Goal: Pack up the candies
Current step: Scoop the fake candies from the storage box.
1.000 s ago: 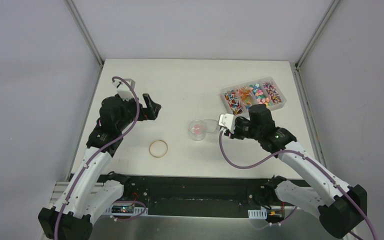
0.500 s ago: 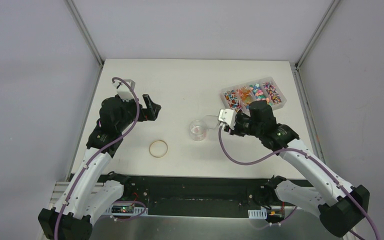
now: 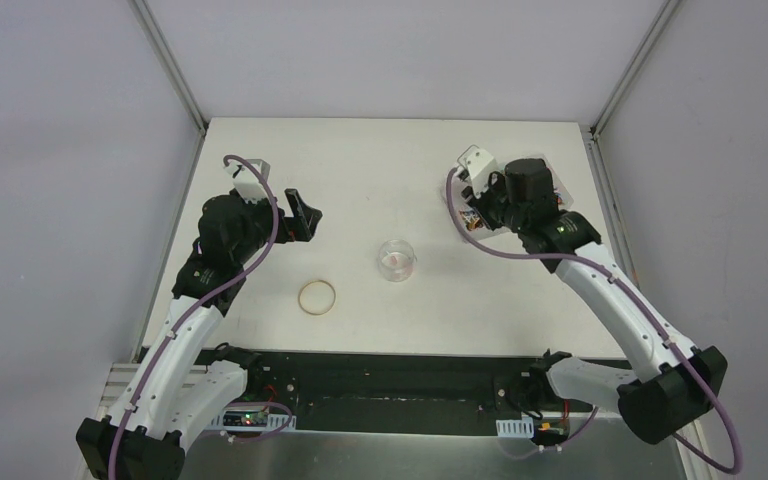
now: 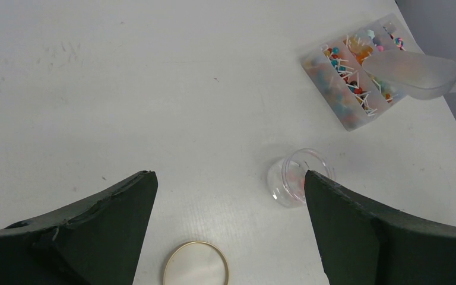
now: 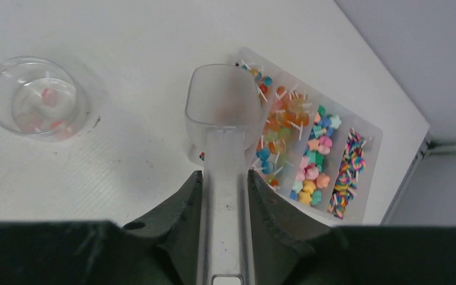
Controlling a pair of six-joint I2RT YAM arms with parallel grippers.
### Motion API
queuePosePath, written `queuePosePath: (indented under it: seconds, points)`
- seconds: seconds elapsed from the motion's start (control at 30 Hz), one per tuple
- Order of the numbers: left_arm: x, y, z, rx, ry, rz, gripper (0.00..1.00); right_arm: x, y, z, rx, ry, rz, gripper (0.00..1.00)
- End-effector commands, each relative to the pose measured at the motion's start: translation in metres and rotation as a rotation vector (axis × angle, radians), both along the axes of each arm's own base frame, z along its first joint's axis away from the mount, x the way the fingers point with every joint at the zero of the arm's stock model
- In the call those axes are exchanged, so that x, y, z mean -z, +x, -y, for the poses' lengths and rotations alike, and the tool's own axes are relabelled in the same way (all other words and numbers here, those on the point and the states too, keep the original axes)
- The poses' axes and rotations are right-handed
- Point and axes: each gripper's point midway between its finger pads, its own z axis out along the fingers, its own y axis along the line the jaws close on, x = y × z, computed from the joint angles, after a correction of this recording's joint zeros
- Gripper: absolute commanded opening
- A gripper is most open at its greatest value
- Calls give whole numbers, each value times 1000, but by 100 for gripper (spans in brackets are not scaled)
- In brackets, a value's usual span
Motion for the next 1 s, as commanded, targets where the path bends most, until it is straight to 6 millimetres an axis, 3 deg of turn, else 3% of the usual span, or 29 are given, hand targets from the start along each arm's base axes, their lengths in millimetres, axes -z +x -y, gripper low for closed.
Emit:
queuePosePath:
  seconds: [0.0, 0.13, 0.43, 0.63, 0.97]
  points:
    - [-10, 1, -4, -15, 4, 44, 99, -6, 24, 37, 224, 49, -58, 0]
    - [-10, 1, -3, -12, 3, 44, 99, 1, 36, 61, 333, 38, -132, 0]
    - [-11, 0, -3, -12, 3, 48, 99, 35, 39, 100, 507, -135, -301, 0]
    - [-11, 0, -3, -12, 3, 47, 99, 34, 46, 108, 546, -152, -324, 0]
    - [-11, 0, -4, -15, 8, 50, 99, 55, 54, 108, 517, -170, -410, 0]
